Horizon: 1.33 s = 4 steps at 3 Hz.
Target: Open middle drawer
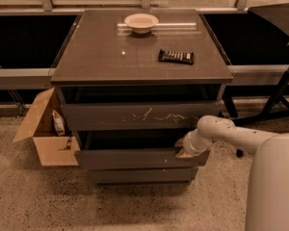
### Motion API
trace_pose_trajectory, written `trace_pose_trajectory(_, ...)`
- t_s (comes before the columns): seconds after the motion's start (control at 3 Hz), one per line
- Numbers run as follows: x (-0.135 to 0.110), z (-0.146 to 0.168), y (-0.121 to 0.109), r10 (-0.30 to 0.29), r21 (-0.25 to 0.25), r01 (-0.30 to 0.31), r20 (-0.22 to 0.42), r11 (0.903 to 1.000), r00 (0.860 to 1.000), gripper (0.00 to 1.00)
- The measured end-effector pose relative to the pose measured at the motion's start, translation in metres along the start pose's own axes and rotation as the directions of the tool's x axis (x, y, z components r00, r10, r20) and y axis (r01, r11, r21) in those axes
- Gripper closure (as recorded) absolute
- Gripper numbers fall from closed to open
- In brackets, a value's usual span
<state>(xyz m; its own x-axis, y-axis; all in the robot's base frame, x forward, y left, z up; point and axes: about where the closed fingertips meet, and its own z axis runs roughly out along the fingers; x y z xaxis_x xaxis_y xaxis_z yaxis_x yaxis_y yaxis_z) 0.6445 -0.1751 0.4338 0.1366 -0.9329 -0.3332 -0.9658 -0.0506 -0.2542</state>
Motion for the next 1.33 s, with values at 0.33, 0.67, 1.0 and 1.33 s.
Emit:
trace_pose_trajectory(0.33,0.000,0.000,0.000,0.000,0.000,0.000,0.000,1.0000,1.000,0.67)
trace_pose_trajectory(0.67,0.000,0.000,0.000,0.000,0.000,0.000,0.000,1.0000,1.000,0.34)
trace_pose_trajectory(1.0,0.000,0.000,0.000,0.000,0.000,0.000,0.000,1.0000,1.000,0.11)
trace_pose_trajectory(1.33,-0.010,0.004,0.001,-0.034,0.002,0.034,0.028,0.9994,0.999,0.00)
